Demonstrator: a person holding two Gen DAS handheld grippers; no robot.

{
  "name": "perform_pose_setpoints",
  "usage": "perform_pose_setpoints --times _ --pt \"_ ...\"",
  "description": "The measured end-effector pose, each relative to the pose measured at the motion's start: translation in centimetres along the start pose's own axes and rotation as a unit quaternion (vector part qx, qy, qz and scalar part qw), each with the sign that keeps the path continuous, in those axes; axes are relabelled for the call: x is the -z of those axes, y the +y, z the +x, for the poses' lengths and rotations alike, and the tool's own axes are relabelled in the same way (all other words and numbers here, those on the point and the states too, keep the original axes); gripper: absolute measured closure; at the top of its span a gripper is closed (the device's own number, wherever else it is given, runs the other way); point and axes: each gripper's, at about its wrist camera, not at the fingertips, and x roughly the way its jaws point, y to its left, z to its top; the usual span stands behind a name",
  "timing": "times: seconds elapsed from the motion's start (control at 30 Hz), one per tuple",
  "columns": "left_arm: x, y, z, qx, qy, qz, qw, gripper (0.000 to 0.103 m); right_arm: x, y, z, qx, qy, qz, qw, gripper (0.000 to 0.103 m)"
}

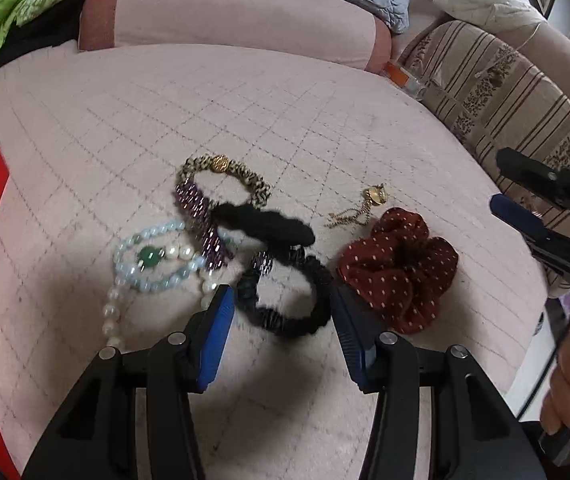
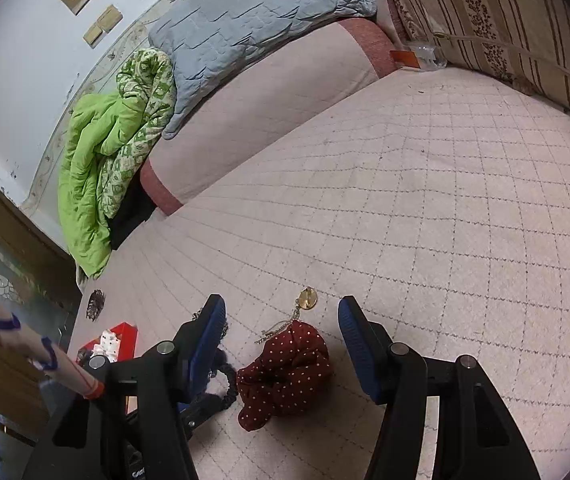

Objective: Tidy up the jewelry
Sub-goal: 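Grasp the red polka-dot scrunchie with the right tool while the left tool grasps a black hair tie, then carry both items into the red tray and open both tools to release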

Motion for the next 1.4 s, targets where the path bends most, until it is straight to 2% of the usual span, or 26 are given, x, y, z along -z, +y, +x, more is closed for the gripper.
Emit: perform_pose_setpoints --times 0.1,0.17,0.2,0.23,0.33,0.5,0.77,0.87,0.9,0.97,1.07,1.2,1.3,1.4 --pt "-0.7 -0.7 0.8 -0.005 0.003 0.016 0.9999 0.054 0.0 -0.1 0.0 0.000 0.002 0.000 1.000 0.039" --pt "-0.5 -1.4 1.0 -0.006 -0.001 0.034 0.9994 0.070 0.0 -0.2 0.0 0.001 0.003 0.001 1.000 0.039" --pt "-0.2 -1.5 0.9 0.013 -0.001 0.037 0.9992 0.092 -0.1 -0.3 0.0 0.003 0.003 0.001 1.000 0.039" --pt "0.0 -1.6 0.9 0.028 0.000 0.038 0.9989 0.096 -0.1 -0.3 0.1 0.005 0.004 0.001 1.000 0.039" --pt "1.1 -2.3 0.1 0.031 -0.006 0.065 0.9974 0.096 -0.1 -0.6 0.4 0.008 0.013 0.005 1.000 0.039" --pt "1.8 -1.7 -2.6 0.047 -0.027 0.064 0.9964 0.096 0.6 -0.6 1.6 0.019 0.043 -0.001 0.999 0.039" --pt "1.2 -0.4 -7.6 0.025 -0.086 0.079 0.9929 0.096 2.8 0.2 4.9 0.023 0.129 -0.015 0.991 0.040" --pt "1.4 0.6 -8.8 0.013 -0.100 0.080 0.9916 0.096 3.9 1.3 6.1 0.039 0.154 -0.047 0.986 0.094" --pt "1.5 1.0 -9.0 0.012 -0.103 0.078 0.9916 0.096 4.1 1.4 6.4 0.040 0.159 -0.049 0.985 0.094" --pt "1.7 2.3 -9.9 0.008 -0.112 0.069 0.9913 0.096 4.0 1.8 5.9 0.037 0.140 -0.054 0.988 0.096" --pt "1.6 3.6 -10.5 -0.005 -0.124 0.060 0.9905 0.096 3.2 4.0 3.3 0.038 0.058 -0.096 0.993 0.096" --pt "1.5 5.3 -11.7 -0.017 -0.137 0.049 0.9892 0.096 2.6 7.1 0.4 -0.021 -0.034 -0.124 0.992 0.096" --pt "1.7 6.7 -12.9 -0.027 -0.147 0.041 0.9879 0.096 3.2 10.1 -0.5 -0.061 -0.074 -0.153 0.984 0.096" --pt "1.9 8.7 -14.3 -0.038 -0.157 0.021 0.9866 0.096 4.0 12.6 0.2 -0.089 -0.070 -0.169 0.979 0.096"
